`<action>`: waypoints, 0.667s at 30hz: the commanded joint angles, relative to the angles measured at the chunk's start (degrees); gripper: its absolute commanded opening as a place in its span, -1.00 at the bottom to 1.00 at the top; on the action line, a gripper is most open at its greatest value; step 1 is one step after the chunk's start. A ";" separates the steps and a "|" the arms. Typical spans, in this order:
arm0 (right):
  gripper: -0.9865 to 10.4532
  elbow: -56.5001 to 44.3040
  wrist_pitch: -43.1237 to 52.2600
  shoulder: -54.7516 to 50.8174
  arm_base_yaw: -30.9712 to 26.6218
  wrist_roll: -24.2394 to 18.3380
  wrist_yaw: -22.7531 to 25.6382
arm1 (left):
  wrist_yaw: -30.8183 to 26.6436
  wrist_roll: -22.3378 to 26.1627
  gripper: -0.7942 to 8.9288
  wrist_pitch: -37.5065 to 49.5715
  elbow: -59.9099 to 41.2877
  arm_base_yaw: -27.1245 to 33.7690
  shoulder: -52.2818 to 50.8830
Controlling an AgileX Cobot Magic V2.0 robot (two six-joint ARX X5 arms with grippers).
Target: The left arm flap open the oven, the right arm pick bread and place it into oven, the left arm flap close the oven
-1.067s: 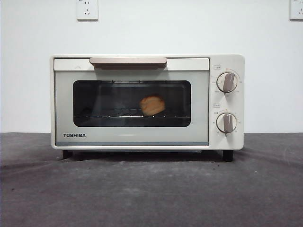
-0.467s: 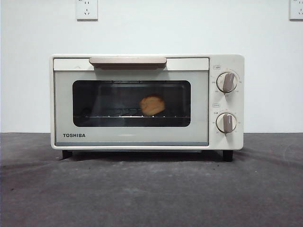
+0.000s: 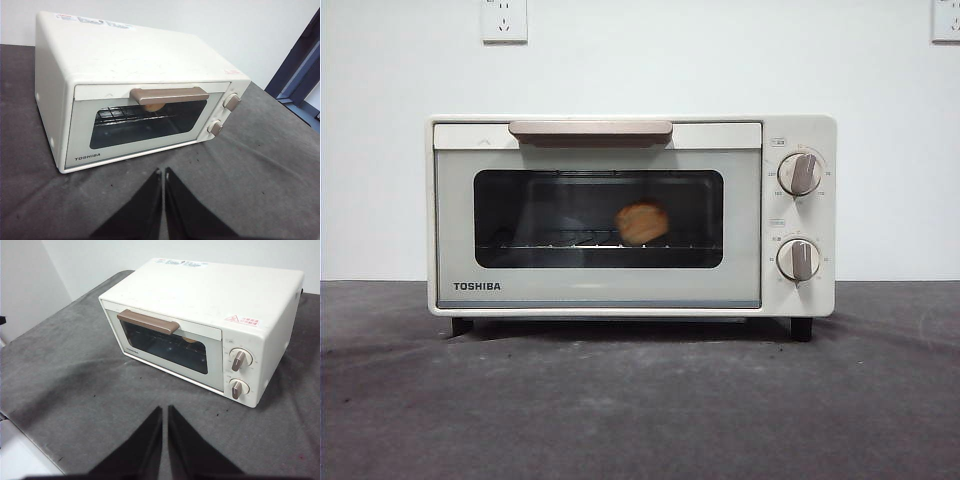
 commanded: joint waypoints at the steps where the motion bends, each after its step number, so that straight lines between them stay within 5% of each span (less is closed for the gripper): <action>1: -0.80 0.90 0.55 0.28 0.52 -0.48 0.04 | -0.17 0.31 -0.81 0.61 0.44 0.00 -0.02; 13: -0.80 0.90 0.55 0.28 0.52 -0.48 0.04 | 0.17 0.63 -0.81 1.73 -1.55 0.00 -1.40; 20: -0.80 0.87 0.57 0.28 0.52 -0.48 0.04 | -6.56 1.38 -0.81 16.83 -16.50 0.02 -6.67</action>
